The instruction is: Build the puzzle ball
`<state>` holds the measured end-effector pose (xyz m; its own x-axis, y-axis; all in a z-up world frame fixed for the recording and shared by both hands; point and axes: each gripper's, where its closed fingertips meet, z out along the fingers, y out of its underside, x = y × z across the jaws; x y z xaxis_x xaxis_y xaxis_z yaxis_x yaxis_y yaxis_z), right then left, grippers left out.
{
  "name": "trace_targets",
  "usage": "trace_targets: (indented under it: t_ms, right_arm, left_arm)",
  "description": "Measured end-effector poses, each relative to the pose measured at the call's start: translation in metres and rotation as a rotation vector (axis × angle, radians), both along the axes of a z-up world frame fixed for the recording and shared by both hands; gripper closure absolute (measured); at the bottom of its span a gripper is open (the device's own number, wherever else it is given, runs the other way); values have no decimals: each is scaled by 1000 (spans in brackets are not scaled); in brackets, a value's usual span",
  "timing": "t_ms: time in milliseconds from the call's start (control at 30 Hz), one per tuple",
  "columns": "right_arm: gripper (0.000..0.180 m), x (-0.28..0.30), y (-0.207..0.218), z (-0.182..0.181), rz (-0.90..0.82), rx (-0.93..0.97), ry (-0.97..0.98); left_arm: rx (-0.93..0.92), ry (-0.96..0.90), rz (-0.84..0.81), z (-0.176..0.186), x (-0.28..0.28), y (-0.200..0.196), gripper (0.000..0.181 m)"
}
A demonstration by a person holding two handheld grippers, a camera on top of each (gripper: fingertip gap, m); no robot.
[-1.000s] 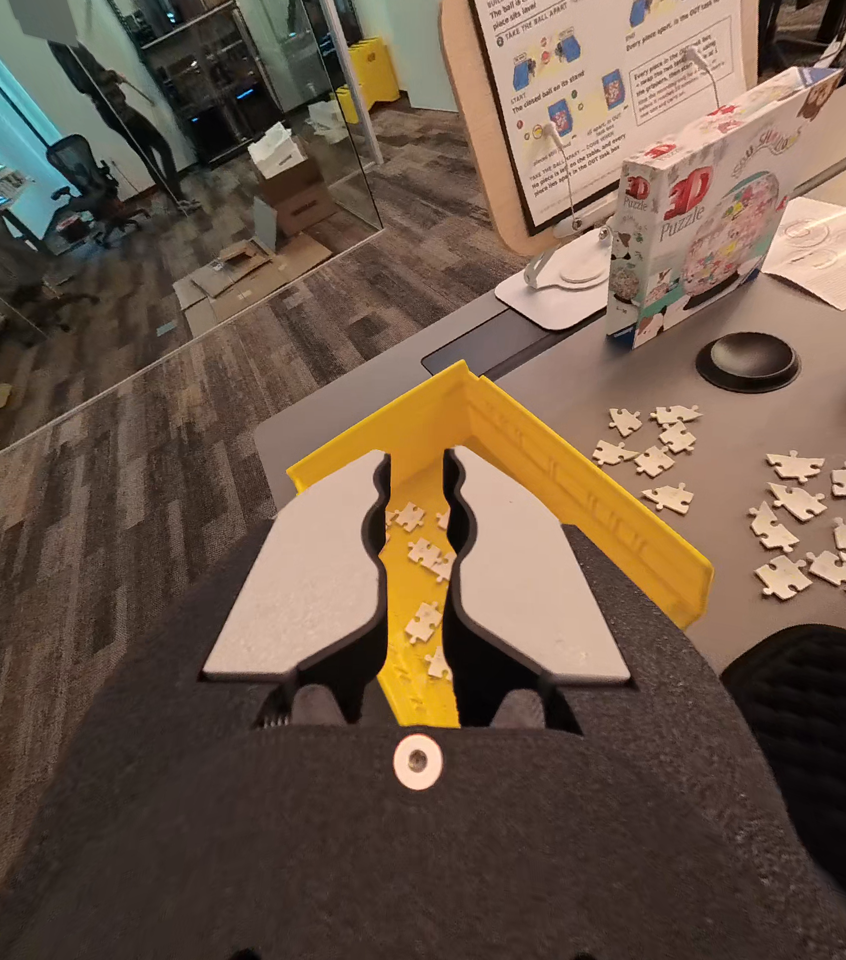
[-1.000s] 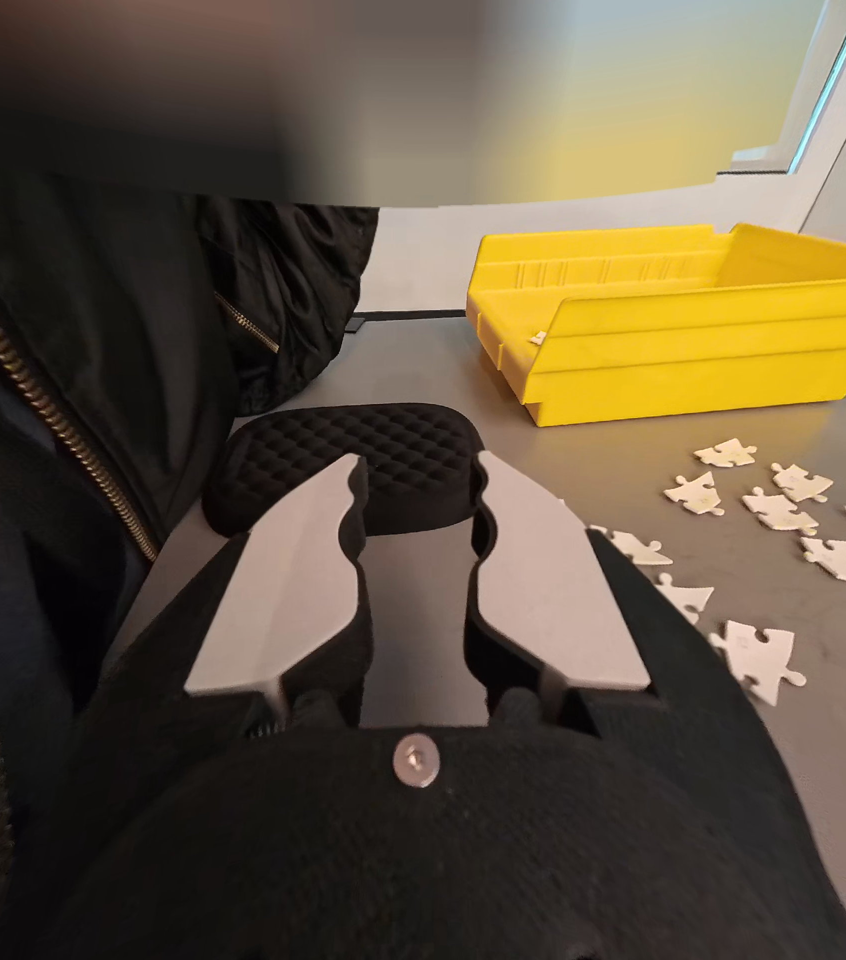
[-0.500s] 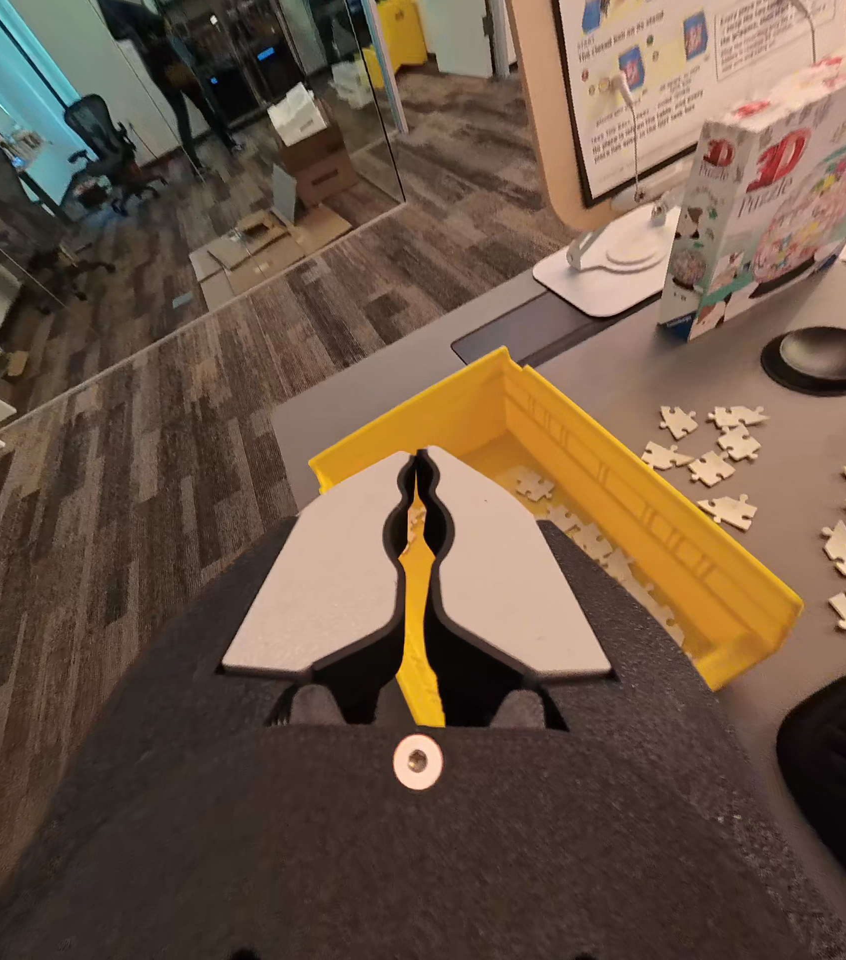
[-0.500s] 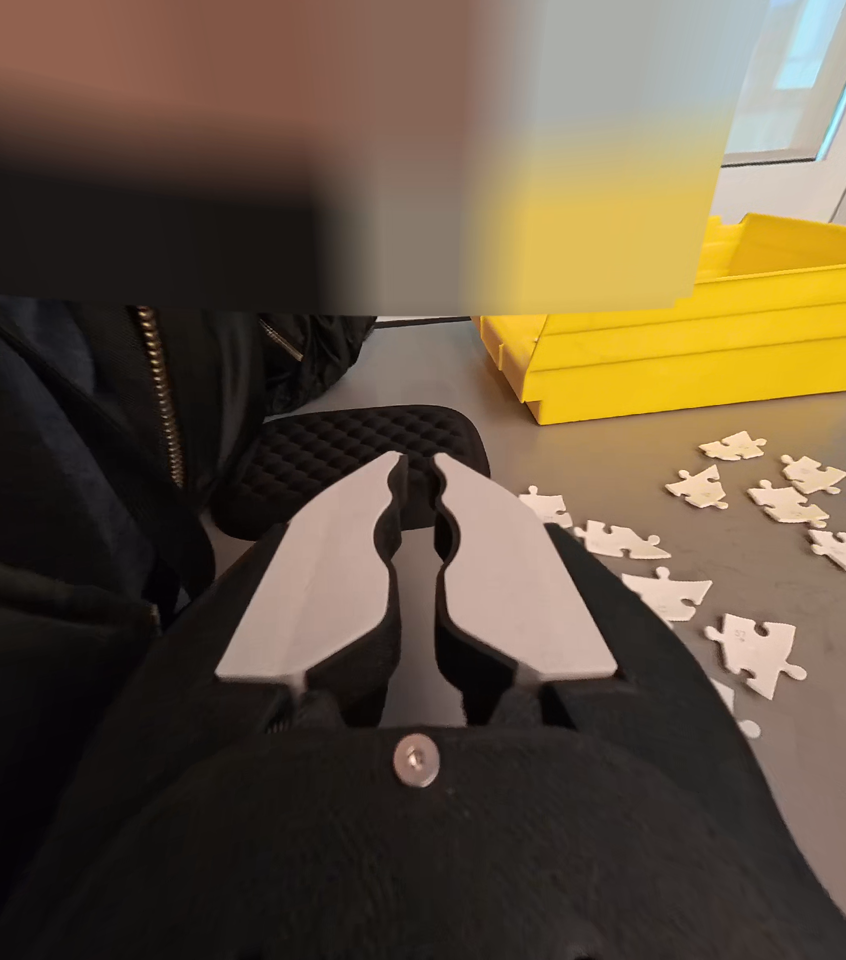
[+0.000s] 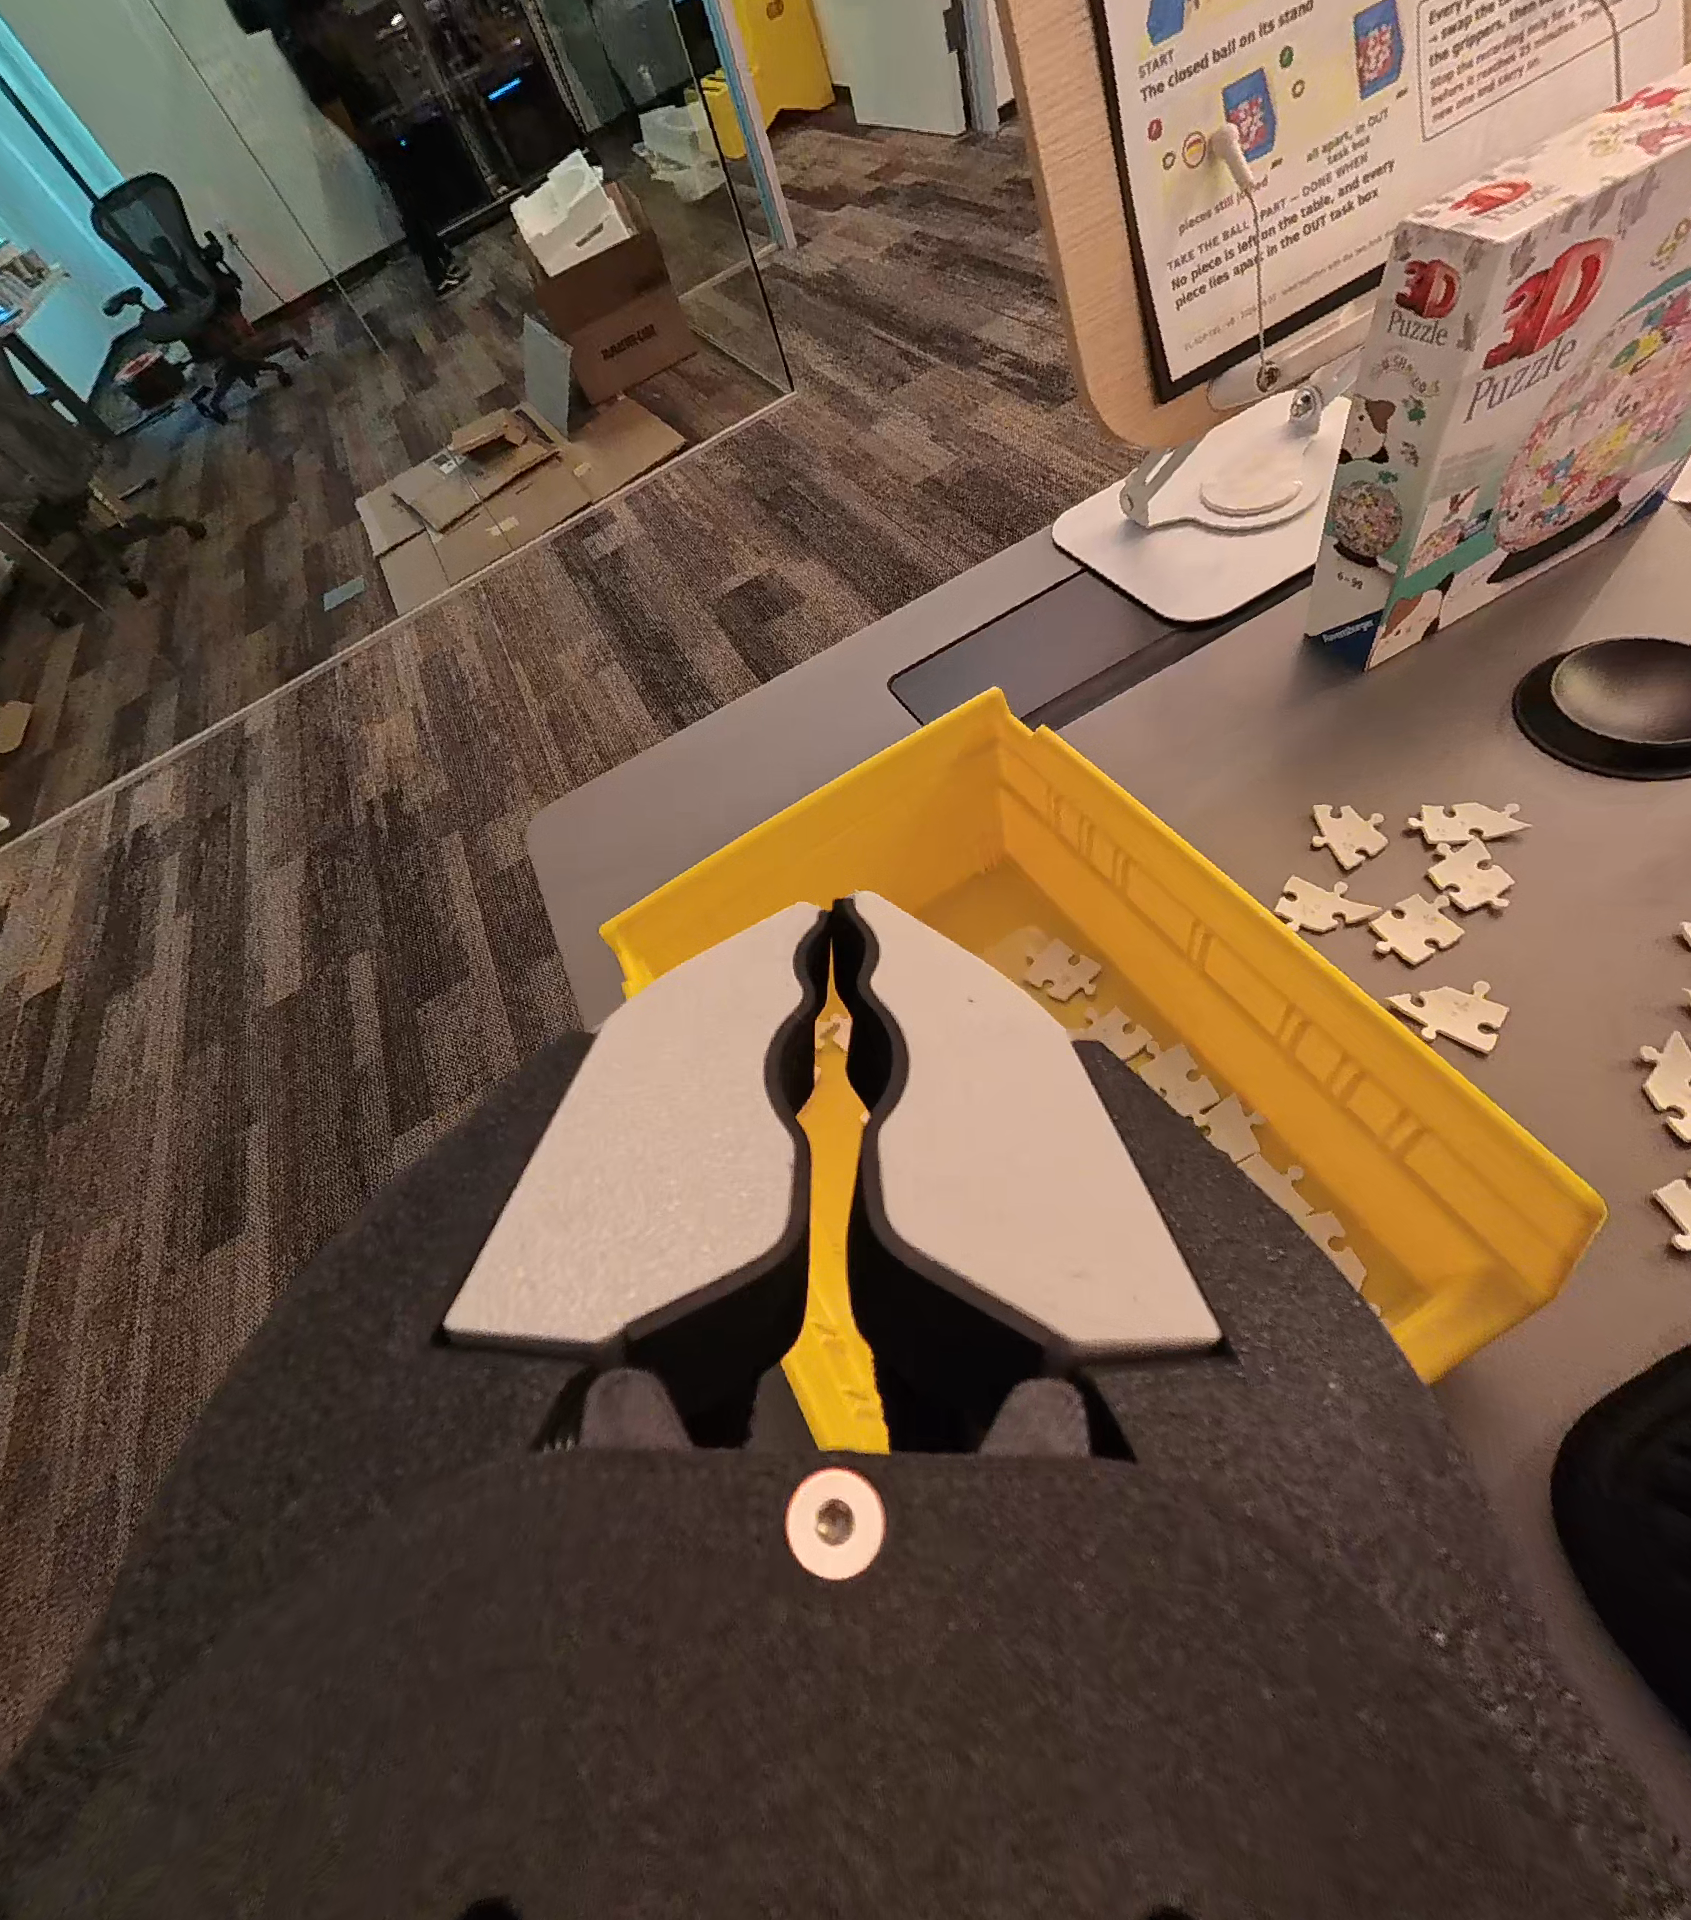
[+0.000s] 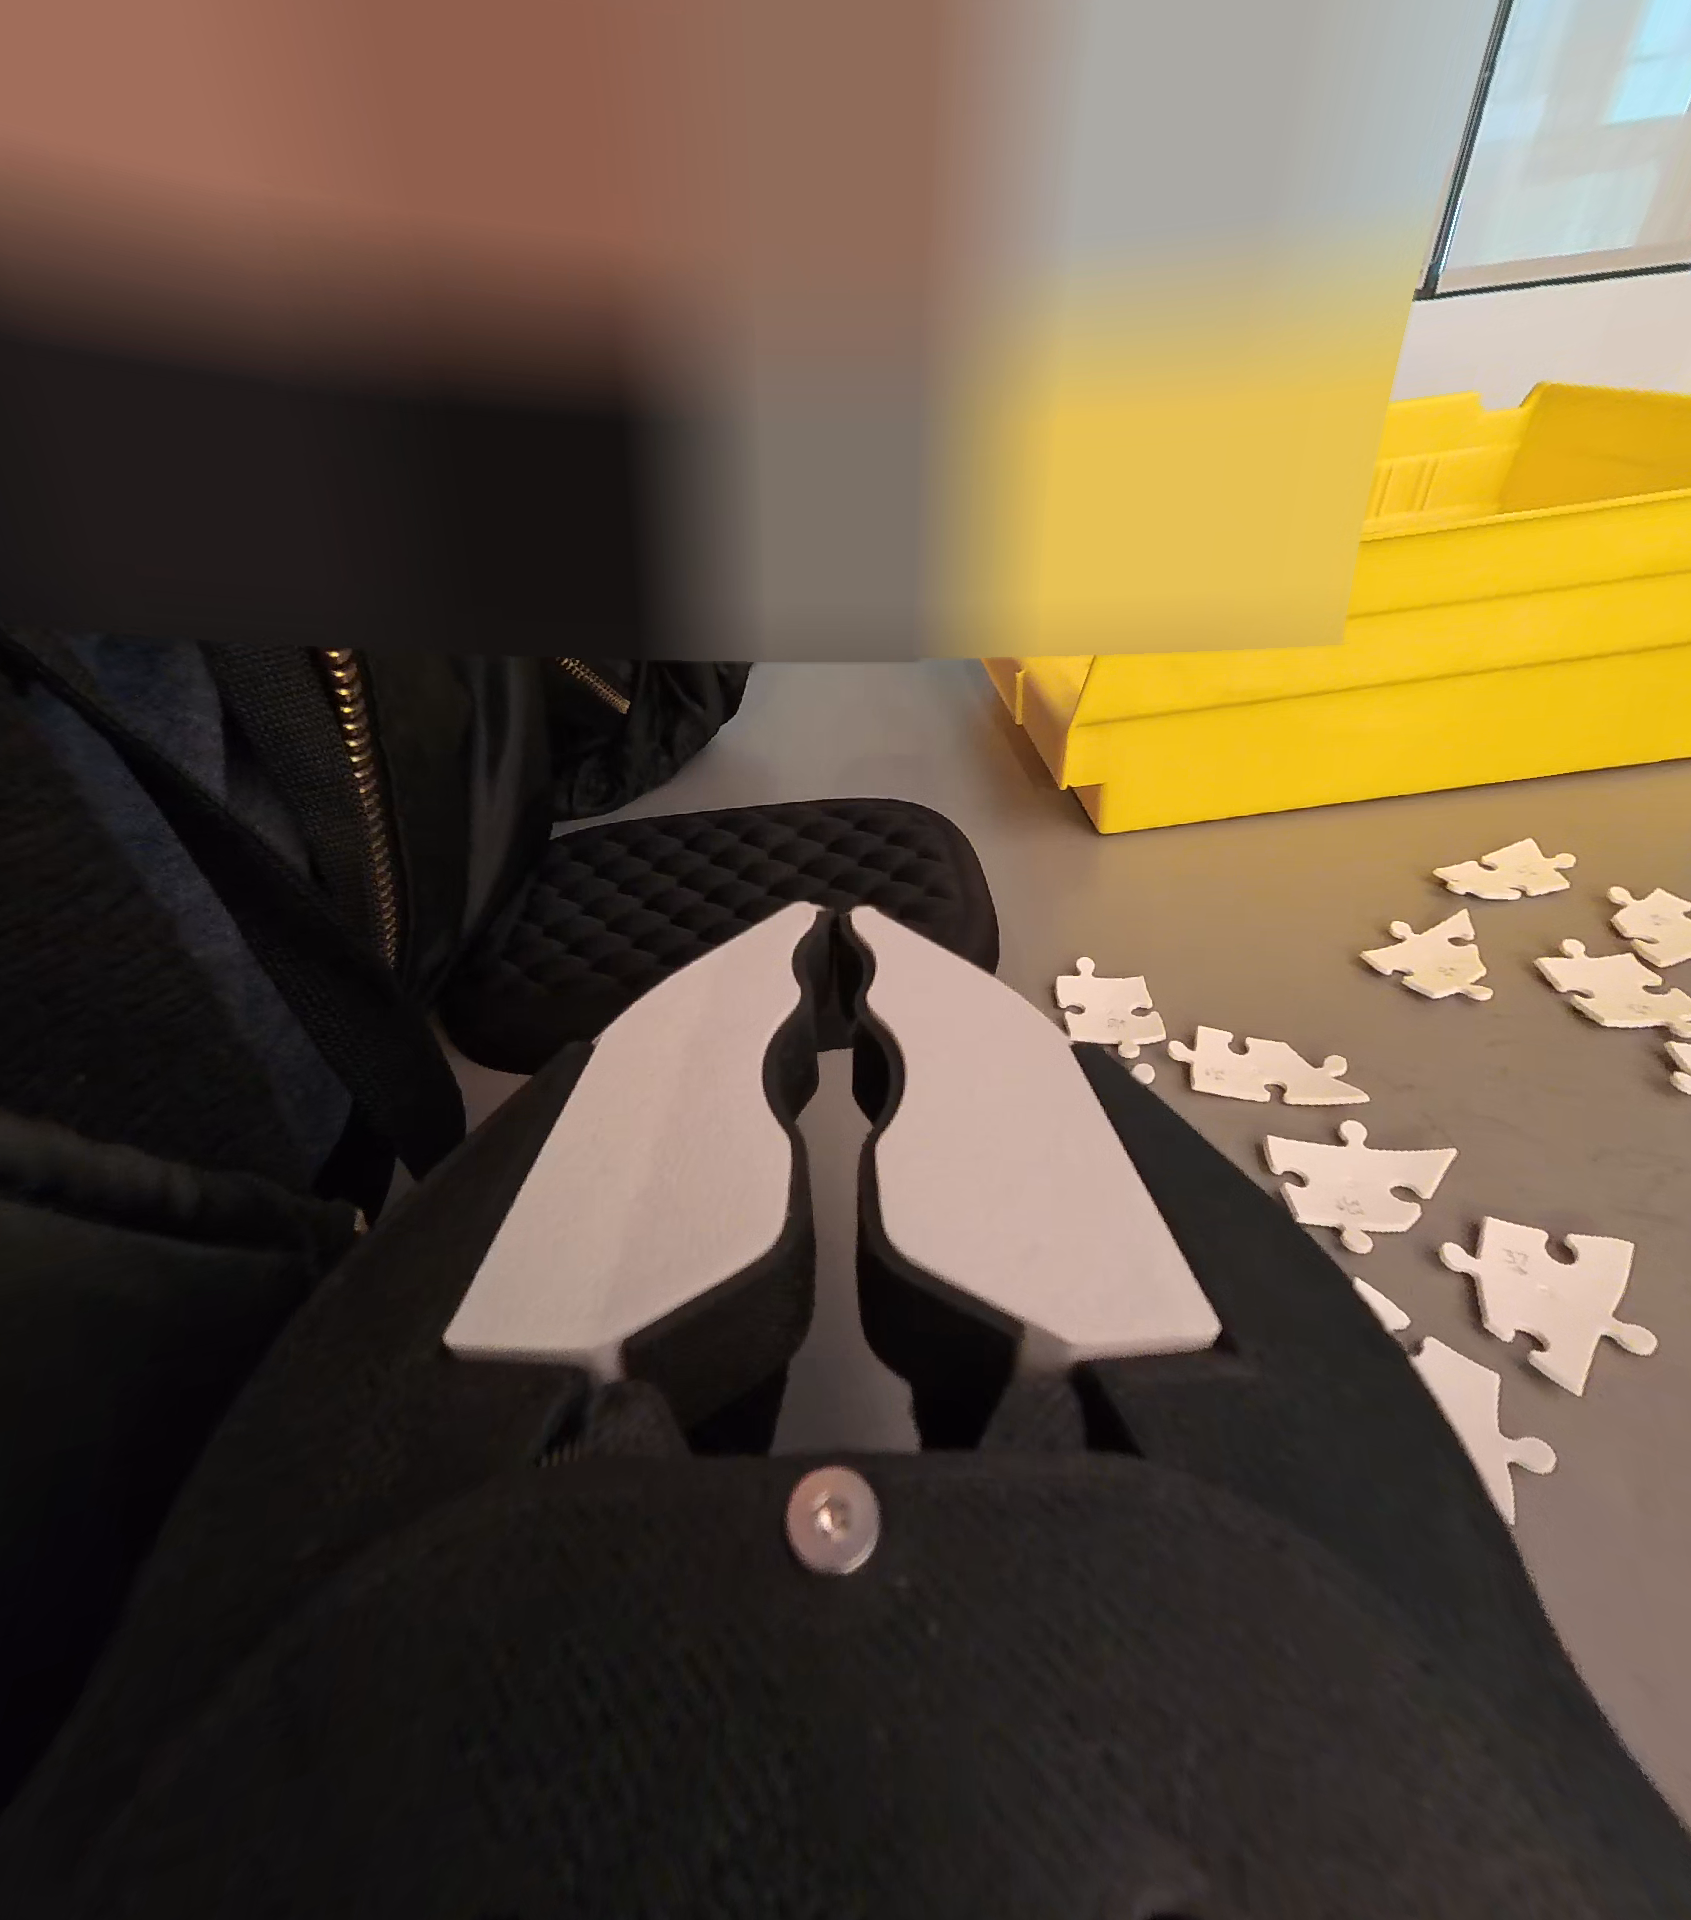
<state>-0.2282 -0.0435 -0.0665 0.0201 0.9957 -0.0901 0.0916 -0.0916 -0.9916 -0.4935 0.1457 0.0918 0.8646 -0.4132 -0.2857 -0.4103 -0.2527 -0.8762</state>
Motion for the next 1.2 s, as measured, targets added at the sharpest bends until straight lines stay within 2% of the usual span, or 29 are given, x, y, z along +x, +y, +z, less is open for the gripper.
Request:
trace_targets:
  t_ms: [833, 1200]
  right_arm:
    - [178, 0, -1, -2, 21, -31, -5]
    - [177, -1, -1, -3, 27, -34, -10]
  left_arm:
    - [-205, 76, -28, -47, 7, 10, 180]
    - [-233, 82, -38, -53, 9, 10, 180]
